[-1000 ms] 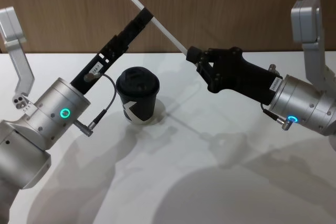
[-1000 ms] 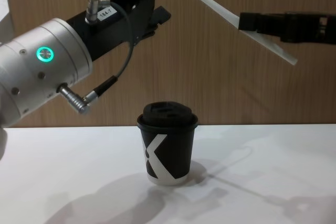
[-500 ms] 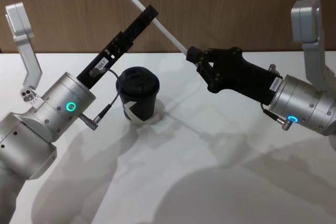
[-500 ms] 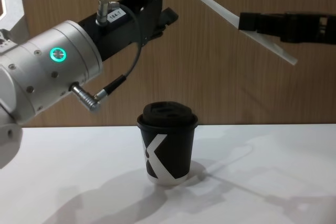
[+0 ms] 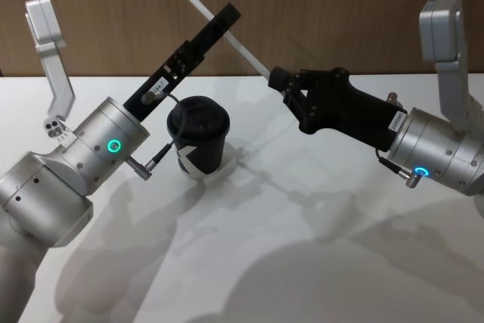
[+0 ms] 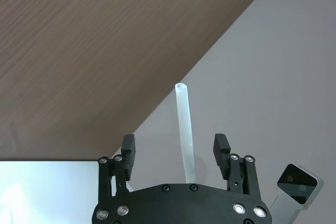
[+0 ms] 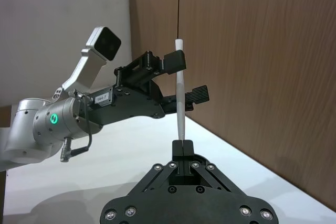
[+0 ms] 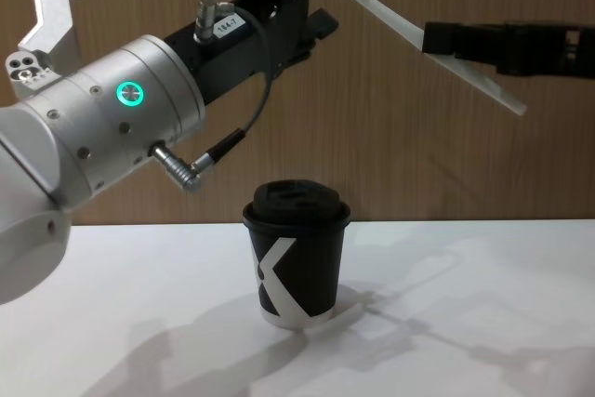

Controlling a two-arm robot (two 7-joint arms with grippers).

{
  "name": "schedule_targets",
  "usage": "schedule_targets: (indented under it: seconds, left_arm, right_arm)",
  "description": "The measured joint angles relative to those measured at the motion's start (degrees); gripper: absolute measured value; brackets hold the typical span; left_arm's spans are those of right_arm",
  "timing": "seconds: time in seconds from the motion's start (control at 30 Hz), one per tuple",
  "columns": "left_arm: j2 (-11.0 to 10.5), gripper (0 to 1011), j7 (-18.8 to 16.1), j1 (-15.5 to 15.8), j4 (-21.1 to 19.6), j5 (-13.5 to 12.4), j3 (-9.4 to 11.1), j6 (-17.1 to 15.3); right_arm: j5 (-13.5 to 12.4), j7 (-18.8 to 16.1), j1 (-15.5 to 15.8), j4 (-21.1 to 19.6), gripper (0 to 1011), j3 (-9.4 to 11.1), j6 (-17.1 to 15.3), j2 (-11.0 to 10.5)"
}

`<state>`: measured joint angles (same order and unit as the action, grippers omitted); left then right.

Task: Pick up the straw with one hand, pass it to the other hand, and insert it into the cup.

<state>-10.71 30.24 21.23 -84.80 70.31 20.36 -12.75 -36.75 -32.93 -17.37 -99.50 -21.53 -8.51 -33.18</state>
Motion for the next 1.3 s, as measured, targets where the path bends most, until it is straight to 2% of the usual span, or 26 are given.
schedule_targets:
  seconds: [0.17,0.23,0.27,0.4,0.43,0.47,0.53,0.63,0.73,0.77,0.83,0.9,0.97,1.3]
  left_arm:
    - [0.2,811,0.4,0.6,0.7,0.1,0.4,0.1]
    - [0.3,792,0.5,0.9,0.9,0.2,0.6,0.3]
    - [0.3,733,0.5,1.0,1.0,0.2,0.6,0.4]
    - [0.3,634,0.5,1.2,1.1,0.4,0.7,0.7]
    - [0.4,575,0.5,1.2,1.2,0.5,0.7,0.8]
    - [0.4,575,0.5,1.2,1.2,0.5,0.7,0.9]
    - [0.4,472,0.5,1.3,1.3,0.6,0.7,1.1]
    - [0.3,413,0.4,1.4,1.4,0.8,0.7,1.4]
    - [0.3,267,0.4,1.4,1.4,0.9,0.8,1.6]
    - [0.3,267,0.3,1.4,1.4,0.9,0.8,1.7]
    - [0.2,166,0.3,1.5,1.5,1.0,0.8,1.8]
    - [0.2,156,0.2,1.5,1.5,1.1,0.9,1.8]
    - [0.1,94,0.0,1.6,1.5,1.2,0.9,1.9]
    - [-0.1,34,-0.7,1.6,1.0,1.7,1.0,2.2]
  right_arm:
    - [0.0,0.0,0.0,0.0,0,0.0,0.0,0.0]
    - [0.0,0.0,0.0,0.0,0,0.0,0.0,0.0]
    - [0.0,0.0,0.0,0.0,0,0.0,0.0,0.0]
    - [0.0,0.0,0.0,0.0,0,0.0,0.0,0.0]
    - [0.0,0.0,0.0,0.0,0,0.0,0.0,0.0]
    - [0.0,0.0,0.0,0.0,0,0.0,0.0,0.0]
    - [0.0,0.0,0.0,0.0,0,0.0,0.0,0.0]
    - [0.0,0.0,0.0,0.0,0,0.0,0.0,0.0]
    - [0.0,0.0,0.0,0.0,0,0.0,0.0,0.0]
    - [0.0,0.0,0.0,0.0,0,0.0,0.0,0.0]
    - [0.0,0.0,0.0,0.0,0,0.0,0.0,0.0]
    - [0.0,0.0,0.0,0.0,0,0.0,0.0,0.0]
    - [0.0,0.0,0.0,0.0,0,0.0,0.0,0.0]
    - [0.0,0.0,0.0,0.0,0,0.0,0.0,0.0]
